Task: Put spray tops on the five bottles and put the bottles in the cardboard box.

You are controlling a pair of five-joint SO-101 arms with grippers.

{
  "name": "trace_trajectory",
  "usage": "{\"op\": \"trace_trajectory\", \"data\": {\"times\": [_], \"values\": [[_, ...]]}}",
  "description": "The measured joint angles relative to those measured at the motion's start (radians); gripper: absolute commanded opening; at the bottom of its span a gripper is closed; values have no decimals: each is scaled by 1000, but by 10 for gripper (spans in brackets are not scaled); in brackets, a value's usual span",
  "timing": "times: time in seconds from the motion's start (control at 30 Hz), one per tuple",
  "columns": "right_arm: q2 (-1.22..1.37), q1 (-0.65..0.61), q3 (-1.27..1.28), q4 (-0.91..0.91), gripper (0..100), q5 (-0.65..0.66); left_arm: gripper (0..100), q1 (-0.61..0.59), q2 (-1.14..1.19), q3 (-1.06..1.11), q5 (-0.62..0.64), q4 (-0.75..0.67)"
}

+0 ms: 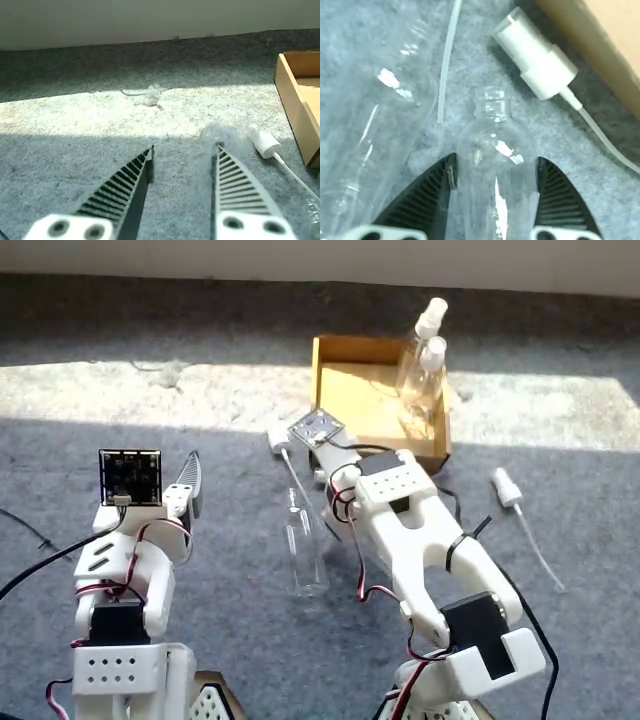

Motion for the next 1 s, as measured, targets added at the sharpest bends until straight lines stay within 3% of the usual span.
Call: {"op": "trace_trajectory", "data": {"times": [0.17, 0.53, 0.67, 0.83, 1.0], "values": [[2, -11, 2, 54, 336, -44, 175, 0, 0, 0, 0, 0], [-130, 5, -273, 374, 337, -91, 175, 29, 0, 0, 0, 0], [-199, 219, -390, 414, 336, -66, 175, 29, 0, 0, 0, 0], [-143, 568, -407, 376, 336, 106, 174, 29, 0, 0, 0, 0], [64, 743, -407, 278, 336, 242, 172, 29, 0, 0, 0, 0]]}}
